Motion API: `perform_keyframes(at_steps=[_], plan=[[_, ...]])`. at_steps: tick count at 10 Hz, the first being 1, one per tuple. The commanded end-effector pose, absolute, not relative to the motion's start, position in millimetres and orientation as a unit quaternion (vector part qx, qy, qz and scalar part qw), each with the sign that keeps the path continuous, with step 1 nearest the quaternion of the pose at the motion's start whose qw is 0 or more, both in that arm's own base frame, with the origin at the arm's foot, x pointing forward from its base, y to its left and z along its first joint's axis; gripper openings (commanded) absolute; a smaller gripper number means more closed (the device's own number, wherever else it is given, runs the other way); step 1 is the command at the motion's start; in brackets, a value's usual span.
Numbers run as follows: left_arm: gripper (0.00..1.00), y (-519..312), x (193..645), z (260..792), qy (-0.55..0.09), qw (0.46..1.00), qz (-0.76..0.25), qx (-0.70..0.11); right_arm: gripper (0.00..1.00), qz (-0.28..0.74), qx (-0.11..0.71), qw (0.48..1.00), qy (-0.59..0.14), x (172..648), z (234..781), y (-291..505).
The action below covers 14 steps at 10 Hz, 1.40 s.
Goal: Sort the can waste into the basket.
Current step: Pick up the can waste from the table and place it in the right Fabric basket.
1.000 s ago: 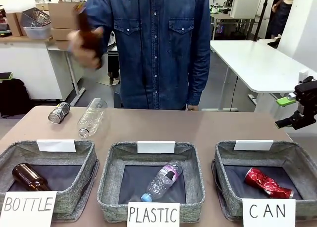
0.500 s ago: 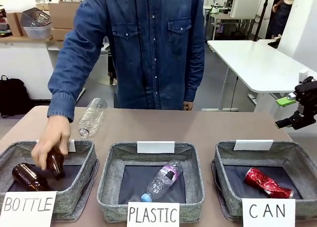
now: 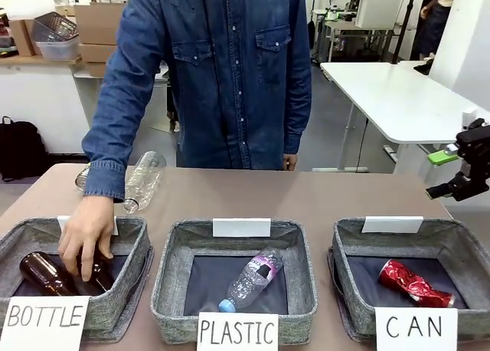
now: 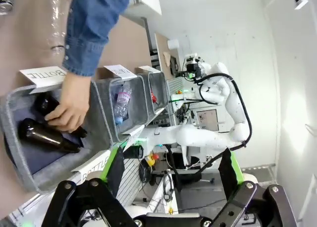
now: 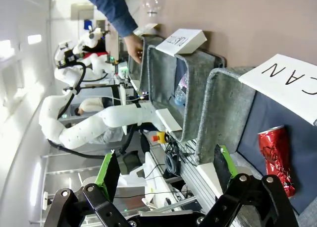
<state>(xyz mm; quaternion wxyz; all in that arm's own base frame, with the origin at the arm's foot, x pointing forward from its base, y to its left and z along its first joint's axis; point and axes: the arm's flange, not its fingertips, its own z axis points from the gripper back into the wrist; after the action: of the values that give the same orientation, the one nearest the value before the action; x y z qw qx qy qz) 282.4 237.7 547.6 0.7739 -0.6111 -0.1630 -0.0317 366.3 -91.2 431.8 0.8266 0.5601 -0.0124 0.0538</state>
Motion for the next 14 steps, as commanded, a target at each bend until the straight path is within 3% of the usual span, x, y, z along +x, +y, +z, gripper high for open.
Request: perform_keyframes(at_steps=[1, 4, 5, 7, 10, 11, 12, 13, 14], plan=[[1.0, 249.6, 278.4, 548.5, -0.196, 0.77, -0.015, -0.607, 1.0, 0.054, 0.557, 0.829, -0.02, 366.1, 432.5, -90.4], [1.0, 246.3, 279.8, 546.9, -0.178, 0.774, -0.019, -0.607, 1.0, 0.054, 0.557, 0.829, -0.02, 366.1, 432.5, -90.4], [1.0, 239.2, 289.3, 546.2, -0.143, 0.788, -0.095, -0.591, 1.0, 0.054, 0.557, 0.829, -0.02, 366.1, 432.5, -90.4], [1.0, 208.9, 330.5, 530.0, -0.078, 0.853, -0.116, -0.503, 1.0, 0.054, 0.557, 0.829, -0.02, 366.1, 432.5, -90.4], [1.0, 157.8, 390.7, 488.3, -0.053, 0.904, -0.17, -0.389, 1.0, 0.054, 0.557, 0.829, -0.02, 366.1, 432.5, -90.4], [1.0, 135.2, 409.7, 467.1, -0.093, 0.934, -0.169, -0.302, 1.0, 0.054, 0.557, 0.829, -0.02, 366.1, 432.5, -90.4], [1.0, 112.4, 422.8, 447.9, -0.086, 0.939, -0.206, -0.262, 1.0, 0.054, 0.557, 0.829, -0.02, 366.1, 432.5, -90.4], [1.0, 93.0, 434.9, 433.1, -0.154, 0.945, -0.235, -0.168, 1.0, 0.054, 0.557, 0.829, -0.02, 366.1, 432.5, -90.4], [1.0, 85.7, 445.4, 431.1, -0.198, 0.946, -0.211, -0.148, 1.0, 0.054, 0.557, 0.829, -0.02, 366.1, 432.5, -90.4]])
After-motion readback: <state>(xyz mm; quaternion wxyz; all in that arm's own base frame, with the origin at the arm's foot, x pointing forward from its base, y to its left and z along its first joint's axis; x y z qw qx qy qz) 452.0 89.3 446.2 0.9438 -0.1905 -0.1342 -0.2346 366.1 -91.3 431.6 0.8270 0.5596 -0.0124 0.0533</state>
